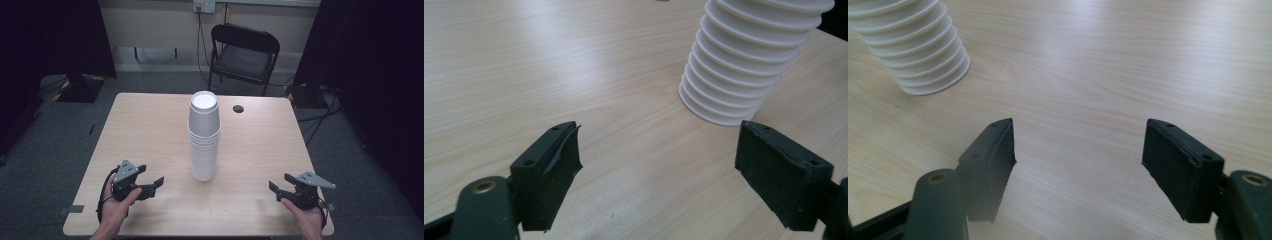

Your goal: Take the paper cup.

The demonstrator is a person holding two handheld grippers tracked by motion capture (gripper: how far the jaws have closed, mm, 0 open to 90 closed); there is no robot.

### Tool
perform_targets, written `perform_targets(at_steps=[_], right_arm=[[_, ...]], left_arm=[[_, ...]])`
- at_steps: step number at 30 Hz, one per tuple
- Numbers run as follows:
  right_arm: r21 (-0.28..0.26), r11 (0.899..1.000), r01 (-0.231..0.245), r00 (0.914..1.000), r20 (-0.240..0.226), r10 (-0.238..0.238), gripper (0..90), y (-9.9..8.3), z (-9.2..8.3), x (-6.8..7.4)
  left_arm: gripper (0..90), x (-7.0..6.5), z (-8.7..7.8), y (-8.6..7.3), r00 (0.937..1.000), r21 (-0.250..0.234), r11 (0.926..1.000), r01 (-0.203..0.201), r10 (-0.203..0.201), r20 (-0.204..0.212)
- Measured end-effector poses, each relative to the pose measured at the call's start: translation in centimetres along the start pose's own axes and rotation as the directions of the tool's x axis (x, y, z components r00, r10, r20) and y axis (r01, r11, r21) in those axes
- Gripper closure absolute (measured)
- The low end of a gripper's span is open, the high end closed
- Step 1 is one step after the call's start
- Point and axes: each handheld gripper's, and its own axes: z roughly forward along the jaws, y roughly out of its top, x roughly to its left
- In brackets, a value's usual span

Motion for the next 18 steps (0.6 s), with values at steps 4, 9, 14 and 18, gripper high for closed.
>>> perform_targets(at_steps=[4,9,14,18], right_arm=[[0.028,0.999,0.022,0.9997,0.003,-0.022,30.4,0.0,0.3,0.3],[0.059,0.997,0.043,0.9985,-0.036,-0.041,28.0,-0.2,1.5,0.4],[0.04,0.999,0.03,0.9983,-0.051,-0.028,26.6,0.1,1.6,0.1],[0.047,0.998,0.038,0.9987,-0.035,-0.037,24.2,0.2,1.5,0.1]], left_arm=[[19.5,-0.2,0.1,0.2,1.0,-0.004,1.0,0.0,0.0,0.009],[23.3,-0.8,0.5,0.4,1.0,0.002,1.0,-0.005,0.005,-0.004],[26.3,-1.1,0.5,0.8,0.9985,0.001,0.9997,0.025,-0.025,0.049],[27.8,-1.5,0.0,1.7,0.9962,-0.015,0.9994,0.032,-0.031,0.081]])
